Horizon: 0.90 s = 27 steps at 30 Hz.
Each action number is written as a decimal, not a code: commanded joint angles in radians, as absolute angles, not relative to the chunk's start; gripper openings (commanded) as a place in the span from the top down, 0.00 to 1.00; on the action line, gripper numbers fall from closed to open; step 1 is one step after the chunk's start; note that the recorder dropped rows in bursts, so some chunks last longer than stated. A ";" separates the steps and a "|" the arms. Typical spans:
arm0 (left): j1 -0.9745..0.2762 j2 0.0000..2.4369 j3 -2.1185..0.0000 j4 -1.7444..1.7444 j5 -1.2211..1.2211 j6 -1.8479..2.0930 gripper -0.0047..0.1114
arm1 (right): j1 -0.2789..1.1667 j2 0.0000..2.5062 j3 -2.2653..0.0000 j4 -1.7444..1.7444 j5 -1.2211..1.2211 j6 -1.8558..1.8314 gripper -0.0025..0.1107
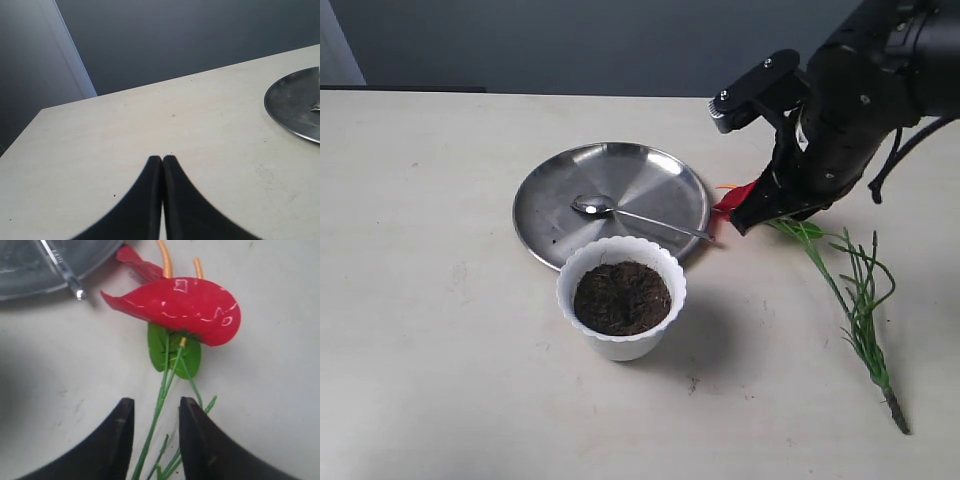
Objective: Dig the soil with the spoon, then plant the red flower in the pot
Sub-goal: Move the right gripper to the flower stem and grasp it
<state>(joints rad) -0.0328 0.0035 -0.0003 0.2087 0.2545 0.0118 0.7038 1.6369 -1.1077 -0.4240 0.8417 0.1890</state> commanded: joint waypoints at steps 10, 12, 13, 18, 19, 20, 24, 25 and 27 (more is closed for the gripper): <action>-0.032 0.000 0.000 0.204 0.244 0.011 0.96 | 0.699 1.774 -1.102 -0.571 0.868 0.341 0.51; -0.032 0.000 0.000 0.204 0.244 0.011 0.96 | 0.696 1.790 -1.102 -0.563 0.865 0.341 0.49; -0.032 0.000 0.000 0.204 0.244 0.011 0.96 | 0.688 1.795 -1.102 -0.548 0.858 0.341 0.47; -0.032 0.000 0.000 0.204 0.244 0.011 0.96 | 0.597 1.822 -1.102 -0.455 0.818 0.313 0.44; -0.032 0.000 0.000 0.204 0.244 0.011 0.96 | 0.578 1.827 -1.102 -0.431 0.816 0.289 0.44; -0.032 0.000 0.000 0.204 0.244 0.011 0.96 | 0.565 1.830 -1.102 -0.413 0.804 0.280 0.44; -0.032 0.000 0.000 0.204 0.244 0.011 0.96 | 0.523 1.853 -1.102 -0.320 0.744 0.212 0.44; -0.032 0.000 0.000 0.204 0.244 0.011 0.96 | 0.522 1.860 -1.102 -0.312 0.739 0.203 0.44; -0.032 0.000 0.000 0.204 0.244 0.011 0.96 | 0.519 1.896 -1.102 -0.309 0.722 0.199 0.44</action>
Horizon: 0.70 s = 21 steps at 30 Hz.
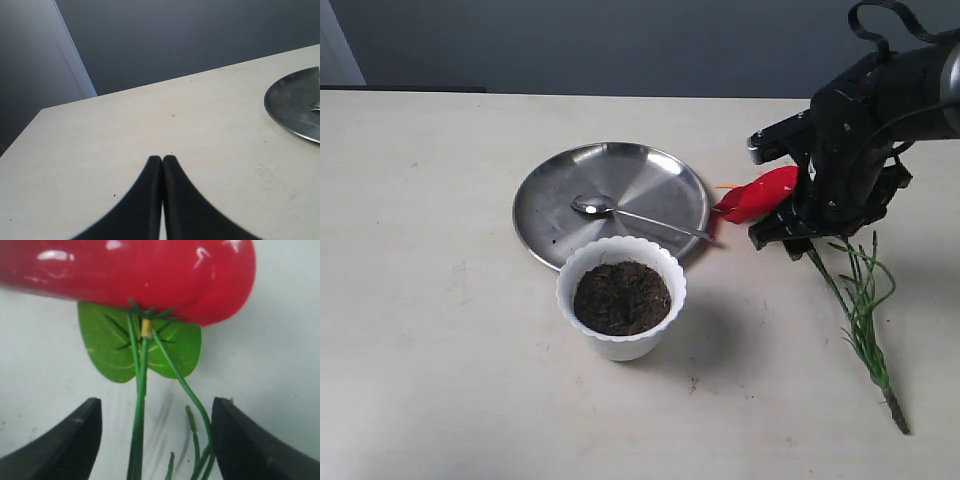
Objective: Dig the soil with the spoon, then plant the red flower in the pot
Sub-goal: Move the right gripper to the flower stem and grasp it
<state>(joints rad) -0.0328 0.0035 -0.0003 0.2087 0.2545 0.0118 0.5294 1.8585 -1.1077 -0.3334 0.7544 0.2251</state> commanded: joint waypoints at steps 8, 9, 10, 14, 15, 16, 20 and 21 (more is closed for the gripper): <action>-0.032 0.000 0.000 0.204 0.244 0.011 0.96 | 0.519 1.999 -1.102 -0.322 0.671 0.192 0.68; -0.032 0.000 0.000 0.204 0.244 0.011 0.96 | 0.519 1.999 -1.102 -0.324 0.671 0.192 0.71; -0.032 0.000 0.000 0.204 0.244 0.011 0.96 | 0.519 1.999 -1.102 -0.332 0.673 0.191 0.76; -0.032 0.000 0.000 0.204 0.244 0.011 0.96 | 0.519 1.999 -1.102 -0.348 0.680 0.173 0.98; -0.032 0.000 0.000 0.204 0.244 0.011 0.96 | 0.519 1.999 -1.102 -0.350 0.682 0.173 0.98; -0.032 0.000 0.000 0.204 0.244 0.011 0.96 | 0.519 1.996 -1.102 -0.352 0.682 0.173 0.98; -0.032 0.000 0.000 0.204 0.244 0.011 0.96 | 0.519 1.952 -1.102 -0.352 0.673 0.173 0.98; -0.032 0.000 0.000 0.204 0.244 0.011 0.96 | 0.519 1.936 -1.102 -0.352 0.671 0.173 0.98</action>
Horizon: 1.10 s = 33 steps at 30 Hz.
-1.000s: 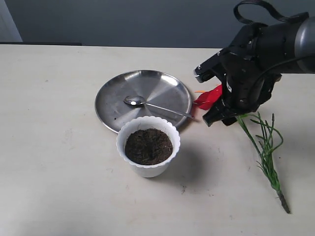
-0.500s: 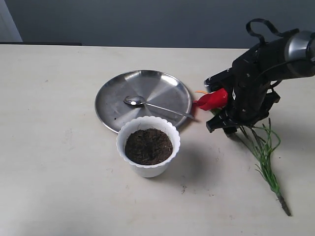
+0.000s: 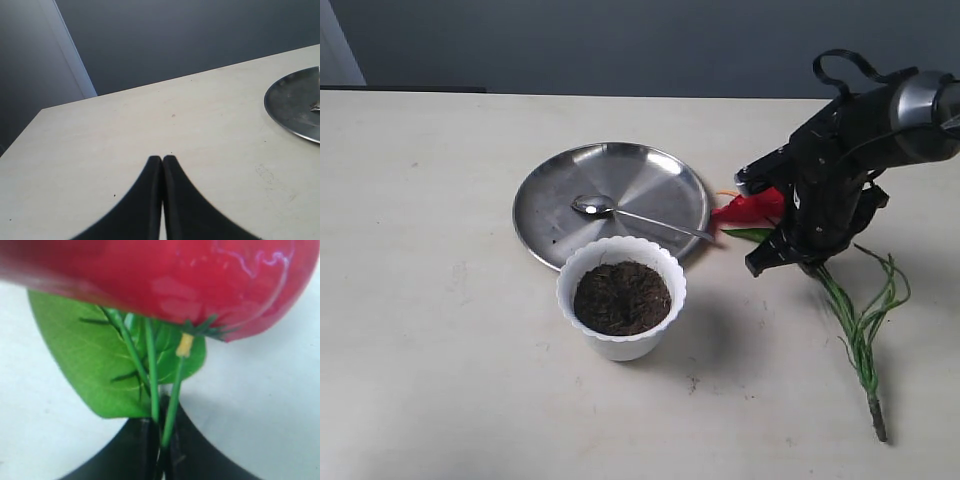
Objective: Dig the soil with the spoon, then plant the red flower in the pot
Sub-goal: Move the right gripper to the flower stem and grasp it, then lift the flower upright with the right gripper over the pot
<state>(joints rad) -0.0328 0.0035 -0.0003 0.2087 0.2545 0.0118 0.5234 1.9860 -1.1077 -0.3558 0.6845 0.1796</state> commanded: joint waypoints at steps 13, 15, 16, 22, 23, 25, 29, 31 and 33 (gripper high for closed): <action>-0.032 0.000 0.000 0.204 0.244 0.011 0.96 | 0.519 1.533 -1.102 -0.269 0.551 0.187 0.98; -0.032 0.000 0.000 0.204 0.244 0.011 0.96 | 0.519 1.484 -1.102 -0.248 0.536 0.187 0.98; -0.032 0.000 0.000 0.204 0.244 0.011 0.96 | 0.519 1.461 -1.102 -0.235 0.524 0.183 0.98; -0.032 0.000 0.000 0.204 0.244 0.011 0.96 | 0.537 1.357 -1.015 0.026 0.272 0.011 0.98; -0.032 0.000 0.000 0.204 0.244 0.011 0.96 | 0.555 1.341 -0.975 0.066 0.188 -0.045 0.98; -0.032 0.000 0.000 0.204 0.244 0.011 0.96 | 0.600 1.321 -0.898 0.101 0.040 -0.086 0.98; -0.032 0.000 0.000 0.204 0.244 0.011 0.96 | 0.708 1.321 -0.738 0.073 -0.301 -0.086 0.98; -0.032 0.000 0.000 0.204 0.244 0.011 0.96 | 0.755 1.326 -0.663 0.061 -0.475 -0.086 0.98; -0.032 0.000 0.000 0.204 0.244 0.011 0.96 | 0.812 1.334 -0.598 0.010 -0.706 -0.086 0.98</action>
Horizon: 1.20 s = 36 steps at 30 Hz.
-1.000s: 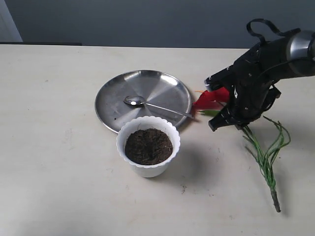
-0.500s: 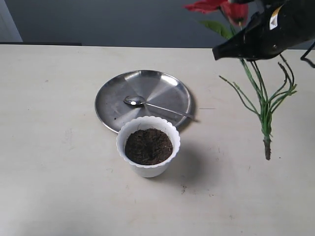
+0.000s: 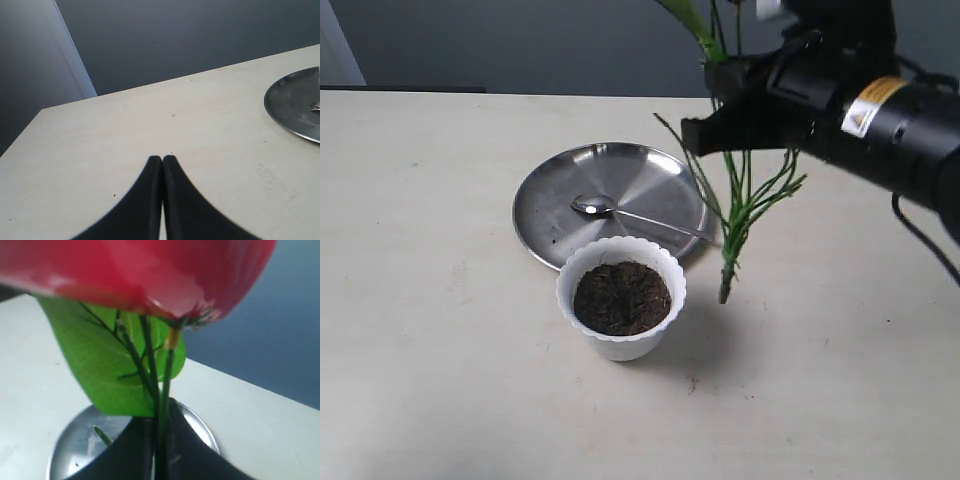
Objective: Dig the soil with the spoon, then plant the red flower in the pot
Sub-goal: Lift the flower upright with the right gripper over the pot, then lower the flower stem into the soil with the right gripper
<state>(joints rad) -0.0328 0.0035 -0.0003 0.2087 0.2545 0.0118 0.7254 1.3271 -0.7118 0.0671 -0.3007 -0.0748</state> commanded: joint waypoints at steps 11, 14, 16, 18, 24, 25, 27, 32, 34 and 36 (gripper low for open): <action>-0.032 0.000 0.000 0.204 0.244 0.011 0.96 | 0.829 1.468 -0.595 -0.179 -0.916 0.083 0.98; -0.032 0.000 0.000 0.204 0.244 0.011 0.96 | 0.829 1.542 -0.595 -0.224 -0.954 0.097 0.98; -0.032 0.000 0.000 0.204 0.244 0.011 0.96 | 0.829 1.584 -0.595 -0.254 -0.983 0.117 0.98; -0.032 0.000 0.000 0.204 0.244 0.011 0.96 | 0.829 1.641 -0.593 -0.289 -0.976 0.143 0.98; -0.032 0.000 0.000 0.204 0.244 0.011 0.96 | 0.829 1.730 -0.593 -0.343 -0.971 0.179 0.98; -0.032 0.000 0.000 0.204 0.244 0.011 0.96 | 0.829 1.731 -0.593 -0.348 -0.965 0.179 0.98; -0.032 0.000 0.000 0.204 0.244 0.011 0.96 | 0.829 1.731 -0.593 -0.362 -0.935 0.182 0.98; -0.032 0.000 0.000 0.204 0.244 0.011 0.96 | 0.829 1.731 -0.593 -0.386 -0.841 0.184 0.98; -0.032 0.000 0.000 0.204 0.244 0.011 0.96 | 0.829 1.731 -0.593 -0.398 -0.828 0.190 0.98; -0.032 0.000 0.000 0.204 0.244 0.011 0.96 | 0.829 1.731 -0.593 -0.398 -0.820 0.205 0.98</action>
<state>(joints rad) -0.0328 0.0035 -0.0003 0.2087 0.2545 0.0118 0.8304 1.7089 -0.6152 -0.3265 -0.9855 0.1781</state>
